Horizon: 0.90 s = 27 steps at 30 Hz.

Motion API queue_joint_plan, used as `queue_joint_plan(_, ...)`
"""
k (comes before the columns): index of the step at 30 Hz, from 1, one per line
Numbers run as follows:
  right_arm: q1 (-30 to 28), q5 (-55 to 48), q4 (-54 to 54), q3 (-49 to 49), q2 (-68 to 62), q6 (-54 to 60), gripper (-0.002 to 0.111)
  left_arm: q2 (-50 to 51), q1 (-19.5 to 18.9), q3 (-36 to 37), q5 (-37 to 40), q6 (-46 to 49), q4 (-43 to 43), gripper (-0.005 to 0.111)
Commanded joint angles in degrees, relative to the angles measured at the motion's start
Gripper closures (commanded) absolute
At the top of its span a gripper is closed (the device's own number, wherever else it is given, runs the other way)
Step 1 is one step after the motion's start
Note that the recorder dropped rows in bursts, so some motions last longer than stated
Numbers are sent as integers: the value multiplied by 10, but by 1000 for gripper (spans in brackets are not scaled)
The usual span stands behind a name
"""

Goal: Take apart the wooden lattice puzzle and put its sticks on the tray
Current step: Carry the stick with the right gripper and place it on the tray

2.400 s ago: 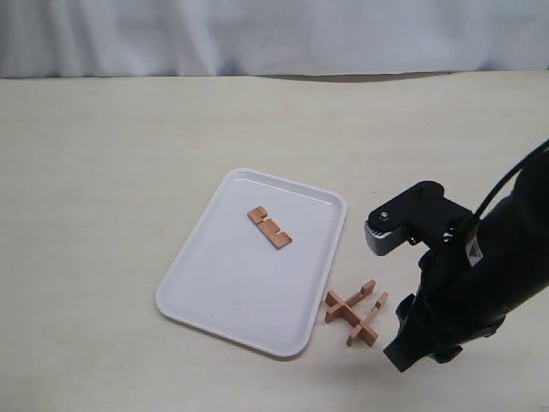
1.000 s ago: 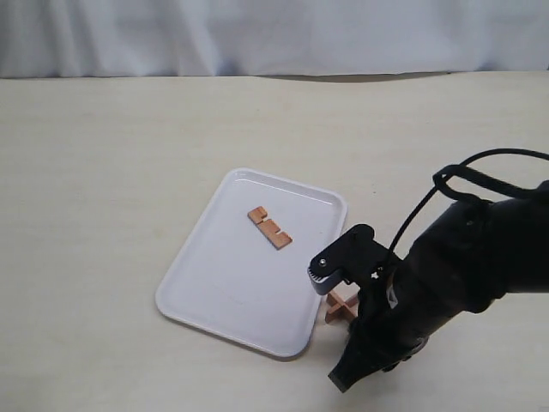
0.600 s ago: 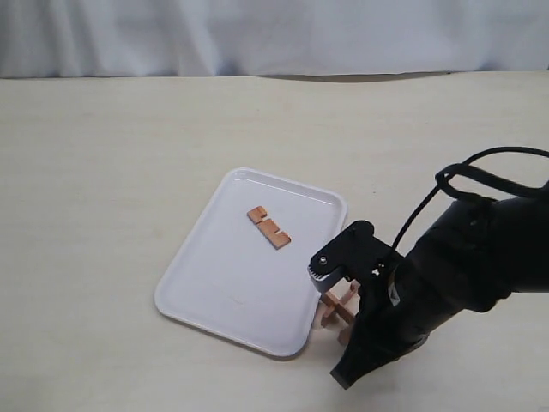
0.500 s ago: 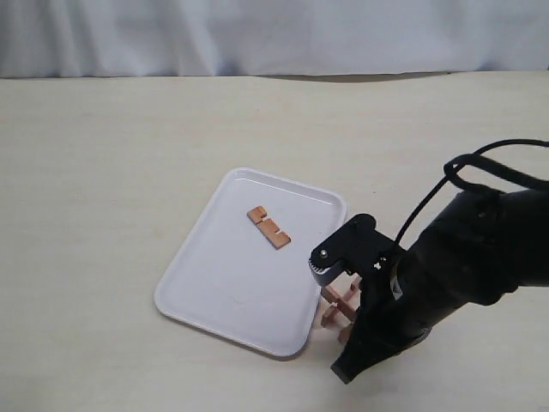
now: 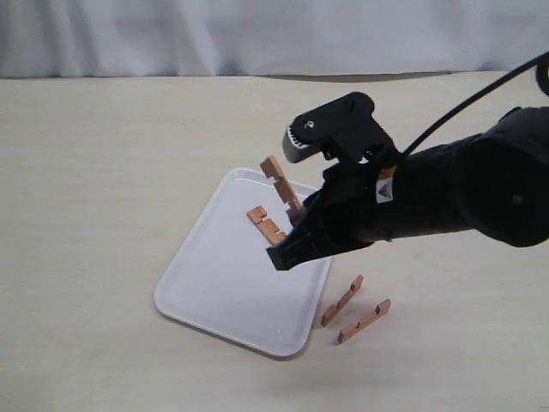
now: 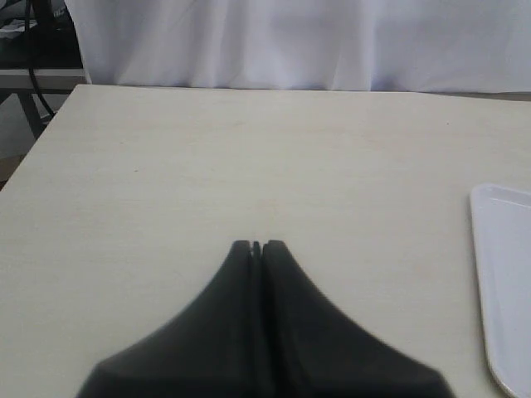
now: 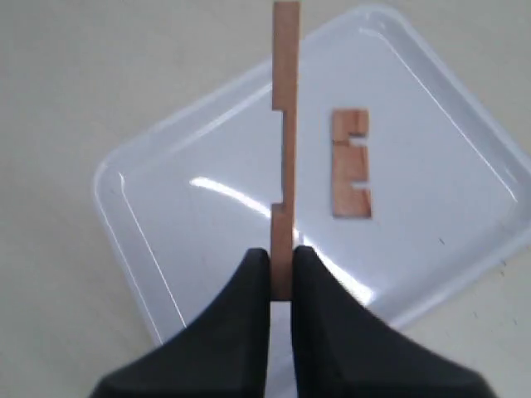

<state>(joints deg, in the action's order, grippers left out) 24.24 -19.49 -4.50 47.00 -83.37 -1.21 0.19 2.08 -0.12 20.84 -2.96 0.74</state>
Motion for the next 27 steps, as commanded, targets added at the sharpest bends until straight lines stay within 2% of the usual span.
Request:
queue_joint_plan(1,20,56,-21,27,-67,23,104,-2,0,1,-1,-1,1,107)
queue_joint_plan(6,20,10,-21,94,-161,23,104,-2,0,1,-1,-1,1,107)
queue_joint_plan(13,20,-19,-34,134,-243,19,103,-2,0,1,-1,-1,1,107)
queue_joint_plan(17,20,-18,-81,137,-266,19,90,-2,0,1,-1,-1,1,107)
queue_joint_plan(20,20,-42,-103,143,-265,20,75,-2,0,1,-3,-1,1,107)
queue_joint_plan(24,20,-180,-105,205,-248,47,56,-2,0,1,-3,-1,1,107)
queue_joint_plan(27,20,-282,-103,258,-229,78,52,-2,0,1,-3,-1,1,107)
